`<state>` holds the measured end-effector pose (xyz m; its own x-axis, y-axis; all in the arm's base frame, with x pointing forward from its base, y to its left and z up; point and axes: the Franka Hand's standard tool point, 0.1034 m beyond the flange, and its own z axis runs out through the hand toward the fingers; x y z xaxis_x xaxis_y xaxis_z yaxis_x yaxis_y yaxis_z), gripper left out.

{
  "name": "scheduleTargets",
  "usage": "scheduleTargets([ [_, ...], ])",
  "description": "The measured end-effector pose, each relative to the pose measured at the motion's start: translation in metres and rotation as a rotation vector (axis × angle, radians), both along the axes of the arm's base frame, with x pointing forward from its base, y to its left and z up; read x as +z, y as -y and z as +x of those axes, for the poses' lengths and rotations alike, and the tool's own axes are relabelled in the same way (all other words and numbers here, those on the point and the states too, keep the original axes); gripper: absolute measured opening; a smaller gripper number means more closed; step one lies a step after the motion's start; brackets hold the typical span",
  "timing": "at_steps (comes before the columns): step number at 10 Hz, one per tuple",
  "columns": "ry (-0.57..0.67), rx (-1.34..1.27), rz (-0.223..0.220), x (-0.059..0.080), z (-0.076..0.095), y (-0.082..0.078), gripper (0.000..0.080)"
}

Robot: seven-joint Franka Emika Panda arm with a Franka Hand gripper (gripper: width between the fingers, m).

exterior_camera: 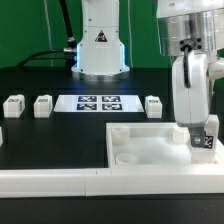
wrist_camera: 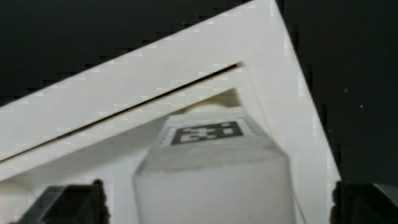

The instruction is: Assemble square table

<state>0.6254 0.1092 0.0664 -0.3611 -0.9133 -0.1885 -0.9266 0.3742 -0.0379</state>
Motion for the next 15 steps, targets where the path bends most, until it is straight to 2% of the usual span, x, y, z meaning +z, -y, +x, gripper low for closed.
scheduleTargets([
  [3, 0.002, 0.004, 0.001, 0.002, -0.001, -0.002, 0.0648],
  [5, 0.019, 0.02, 0.011, 0.02, -0.006, -0.012, 0.0648],
  [6, 0.034, 0.023, 0.02, 0.034, -0.006, -0.015, 0.0648],
  [8, 0.024, 0.023, 0.016, 0.027, -0.008, -0.014, 0.0648],
  [13, 0.027, 0.032, 0.015, 0.028, -0.008, -0.014, 0.0648],
  [14, 0.039, 0.058, 0.016, 0.033, -0.01, -0.02, 0.0648],
  [15, 0.039, 0.076, 0.02, 0.038, -0.019, -0.029, 0.0648],
])
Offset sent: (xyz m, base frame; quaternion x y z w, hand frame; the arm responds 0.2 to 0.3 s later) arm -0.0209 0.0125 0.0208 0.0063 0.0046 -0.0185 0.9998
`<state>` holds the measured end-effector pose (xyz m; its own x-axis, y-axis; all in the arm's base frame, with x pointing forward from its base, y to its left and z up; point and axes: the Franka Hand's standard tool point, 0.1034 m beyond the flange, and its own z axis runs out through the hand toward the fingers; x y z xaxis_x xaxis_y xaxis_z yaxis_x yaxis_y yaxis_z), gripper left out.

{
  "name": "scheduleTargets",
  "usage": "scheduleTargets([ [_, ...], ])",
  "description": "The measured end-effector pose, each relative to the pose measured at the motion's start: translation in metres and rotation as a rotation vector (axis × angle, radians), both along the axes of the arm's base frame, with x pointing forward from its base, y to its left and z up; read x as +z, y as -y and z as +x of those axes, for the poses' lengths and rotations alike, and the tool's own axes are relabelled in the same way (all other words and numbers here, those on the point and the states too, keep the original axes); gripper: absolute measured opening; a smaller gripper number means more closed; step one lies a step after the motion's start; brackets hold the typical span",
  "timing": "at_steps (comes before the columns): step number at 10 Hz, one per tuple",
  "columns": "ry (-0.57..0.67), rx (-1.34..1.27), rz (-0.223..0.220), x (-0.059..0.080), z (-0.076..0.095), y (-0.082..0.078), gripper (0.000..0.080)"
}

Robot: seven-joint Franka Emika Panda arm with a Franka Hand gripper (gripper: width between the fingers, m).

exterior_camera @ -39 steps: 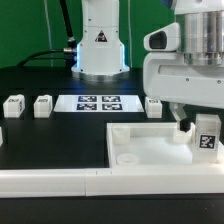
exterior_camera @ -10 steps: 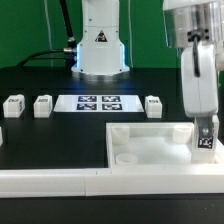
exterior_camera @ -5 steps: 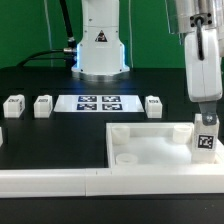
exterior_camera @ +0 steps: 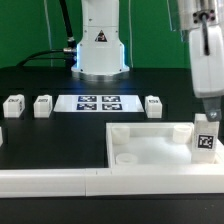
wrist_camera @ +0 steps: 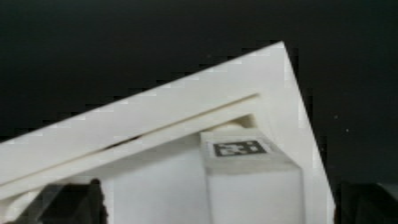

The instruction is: Assemble square table

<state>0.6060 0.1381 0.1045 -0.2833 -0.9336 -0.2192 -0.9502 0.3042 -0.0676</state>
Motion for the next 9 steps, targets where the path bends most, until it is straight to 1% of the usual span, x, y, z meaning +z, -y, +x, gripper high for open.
scheduleTargets([
  [2, 0.017, 0.146, -0.013, 0.005, -0.018, -0.018, 0.0648],
  [3, 0.027, 0.209, -0.021, 0.005, -0.019, -0.021, 0.0648],
  [7, 0.091, 0.53, -0.066, 0.002, -0.019, -0.018, 0.0648],
  [8, 0.117, 0.61, -0.09, -0.003, -0.022, -0.015, 0.0648],
  [9, 0.12, 0.7, -0.101, -0.008, -0.037, -0.014, 0.0648],
])
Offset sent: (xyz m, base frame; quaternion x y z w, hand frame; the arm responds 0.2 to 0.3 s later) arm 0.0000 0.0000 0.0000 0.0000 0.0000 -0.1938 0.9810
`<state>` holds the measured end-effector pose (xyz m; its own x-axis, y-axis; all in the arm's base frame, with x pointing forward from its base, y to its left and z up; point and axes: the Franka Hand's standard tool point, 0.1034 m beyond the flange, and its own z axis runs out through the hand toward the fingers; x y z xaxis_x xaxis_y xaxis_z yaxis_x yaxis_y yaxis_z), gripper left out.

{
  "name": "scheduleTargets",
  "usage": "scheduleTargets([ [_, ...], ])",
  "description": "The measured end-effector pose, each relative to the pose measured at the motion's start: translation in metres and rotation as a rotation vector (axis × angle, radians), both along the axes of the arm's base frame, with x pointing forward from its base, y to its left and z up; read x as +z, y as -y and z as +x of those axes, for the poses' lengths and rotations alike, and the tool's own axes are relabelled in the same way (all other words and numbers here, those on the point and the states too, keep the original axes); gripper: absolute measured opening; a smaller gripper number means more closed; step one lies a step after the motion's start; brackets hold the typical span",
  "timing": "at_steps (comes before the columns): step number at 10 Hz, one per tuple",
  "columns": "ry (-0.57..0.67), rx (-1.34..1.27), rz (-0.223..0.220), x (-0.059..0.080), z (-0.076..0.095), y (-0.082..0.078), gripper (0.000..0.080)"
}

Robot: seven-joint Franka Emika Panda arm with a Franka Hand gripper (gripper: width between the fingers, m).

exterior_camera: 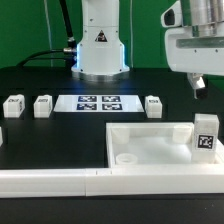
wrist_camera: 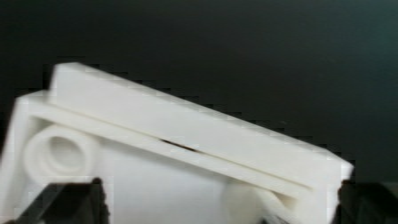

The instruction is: Assemble square table

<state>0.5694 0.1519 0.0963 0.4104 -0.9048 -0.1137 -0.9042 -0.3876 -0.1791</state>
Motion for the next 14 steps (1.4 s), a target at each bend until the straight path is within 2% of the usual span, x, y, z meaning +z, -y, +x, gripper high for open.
scheduleTargets([
  [2, 0.016, 0.225, -0.04, -0.011, -0.028, 0.002, 0.0648],
  [3, 0.003, 0.331, -0.081, -0.016, -0.041, -0.002, 0.0648],
  [8, 0.054, 0.654, -0.125, -0.017, -0.039, 0.006, 0.0648],
  [9, 0.061, 0.756, -0.147, -0.026, -0.05, 0.015, 0.0648],
  [11, 0.013, 0.87, -0.154, -0.042, -0.087, 0.027, 0.0648],
  [12, 0.0, 0.905, -0.157, -0.045, -0.095, 0.03, 0.0648],
  [14, -0.008, 0.899, -0.148, -0.044, -0.092, 0.03, 0.0648],
])
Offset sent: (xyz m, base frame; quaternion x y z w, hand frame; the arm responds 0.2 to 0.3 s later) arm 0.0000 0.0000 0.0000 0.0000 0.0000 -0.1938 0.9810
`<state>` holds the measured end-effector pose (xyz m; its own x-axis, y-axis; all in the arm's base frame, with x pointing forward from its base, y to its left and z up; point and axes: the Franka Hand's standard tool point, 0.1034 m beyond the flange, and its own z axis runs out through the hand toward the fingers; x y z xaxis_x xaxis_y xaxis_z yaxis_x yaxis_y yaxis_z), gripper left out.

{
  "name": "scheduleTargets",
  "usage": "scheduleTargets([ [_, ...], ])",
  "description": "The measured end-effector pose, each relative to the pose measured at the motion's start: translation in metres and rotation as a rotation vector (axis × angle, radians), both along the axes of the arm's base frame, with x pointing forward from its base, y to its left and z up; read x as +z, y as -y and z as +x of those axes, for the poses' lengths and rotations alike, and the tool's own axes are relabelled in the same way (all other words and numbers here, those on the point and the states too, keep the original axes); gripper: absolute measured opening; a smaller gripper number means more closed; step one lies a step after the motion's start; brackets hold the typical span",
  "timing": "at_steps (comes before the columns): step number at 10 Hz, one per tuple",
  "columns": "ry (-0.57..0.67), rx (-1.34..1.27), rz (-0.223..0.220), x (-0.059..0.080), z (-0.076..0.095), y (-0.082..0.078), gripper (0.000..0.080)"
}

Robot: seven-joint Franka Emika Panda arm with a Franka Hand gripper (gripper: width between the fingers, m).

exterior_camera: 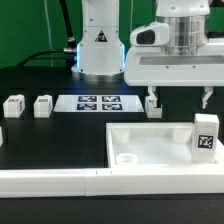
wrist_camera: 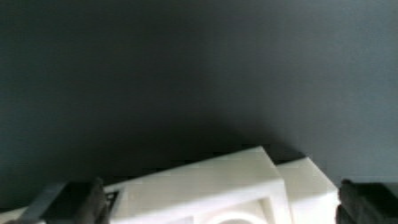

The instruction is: Assemble square table

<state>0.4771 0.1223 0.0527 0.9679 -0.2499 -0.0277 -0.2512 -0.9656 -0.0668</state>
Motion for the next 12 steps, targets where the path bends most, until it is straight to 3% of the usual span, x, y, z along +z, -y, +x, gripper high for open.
scheduleTargets([
  [2, -0.032, -0.004, 0.005, -0.001, -0.003, 0.001, 0.0648],
  [3, -0.112, -0.003, 0.02, -0.001, -0.009, 0.003, 0.0648],
  [6, -0.365, 0.049, 0.059, -0.012, -0.053, 0.031, 0.0648],
  [7, -0.392, 0.04, 0.067, -0.011, -0.056, 0.035, 0.0648],
  [11, -0.606, 0.026, 0.111, -0.013, -0.062, 0.037, 0.0648],
  [12, -0.646, 0.079, 0.096, -0.018, -0.068, 0.027, 0.0648],
])
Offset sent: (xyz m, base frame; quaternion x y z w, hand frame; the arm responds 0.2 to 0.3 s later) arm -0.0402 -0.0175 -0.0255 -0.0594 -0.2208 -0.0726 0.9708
